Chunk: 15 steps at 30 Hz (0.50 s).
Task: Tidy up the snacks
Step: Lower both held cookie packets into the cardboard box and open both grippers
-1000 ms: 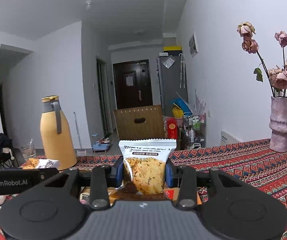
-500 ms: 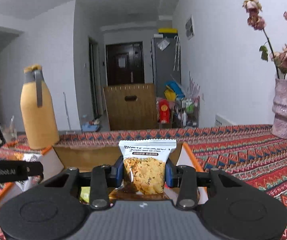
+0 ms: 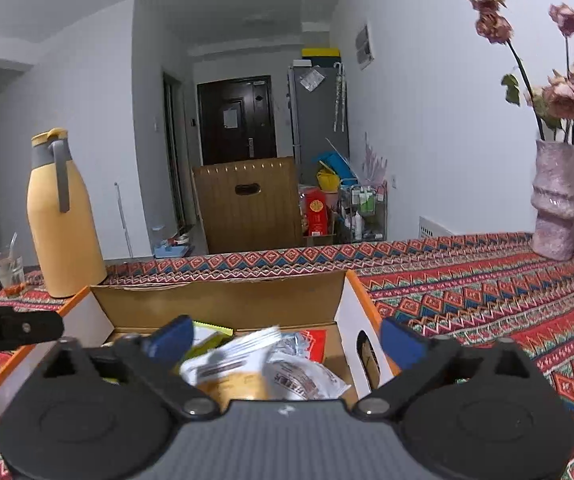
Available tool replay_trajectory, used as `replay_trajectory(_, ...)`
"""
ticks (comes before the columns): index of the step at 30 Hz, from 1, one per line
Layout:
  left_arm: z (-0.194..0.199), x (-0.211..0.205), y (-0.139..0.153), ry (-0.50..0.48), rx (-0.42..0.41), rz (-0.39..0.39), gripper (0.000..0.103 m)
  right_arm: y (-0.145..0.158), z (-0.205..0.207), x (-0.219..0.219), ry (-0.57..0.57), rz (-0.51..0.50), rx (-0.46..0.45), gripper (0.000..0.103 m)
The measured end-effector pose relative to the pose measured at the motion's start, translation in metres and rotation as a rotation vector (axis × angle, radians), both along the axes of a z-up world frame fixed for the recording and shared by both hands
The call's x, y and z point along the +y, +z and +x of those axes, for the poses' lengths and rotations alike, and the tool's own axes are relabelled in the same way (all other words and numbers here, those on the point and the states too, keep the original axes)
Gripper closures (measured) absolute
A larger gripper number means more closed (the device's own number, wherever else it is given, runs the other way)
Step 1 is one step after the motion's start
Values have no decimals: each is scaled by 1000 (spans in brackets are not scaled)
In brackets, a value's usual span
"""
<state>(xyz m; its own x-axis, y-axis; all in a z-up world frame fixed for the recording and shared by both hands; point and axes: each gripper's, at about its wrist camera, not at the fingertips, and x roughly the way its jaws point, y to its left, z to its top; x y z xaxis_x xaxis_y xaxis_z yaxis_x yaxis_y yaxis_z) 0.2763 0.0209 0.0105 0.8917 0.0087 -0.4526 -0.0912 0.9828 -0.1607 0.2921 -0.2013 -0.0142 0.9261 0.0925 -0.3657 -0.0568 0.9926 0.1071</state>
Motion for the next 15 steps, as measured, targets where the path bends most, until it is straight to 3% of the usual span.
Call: replay_trajectory(15,-7,-1,8,41,-1,17,0,6,-6,-3,-5,12,11,0)
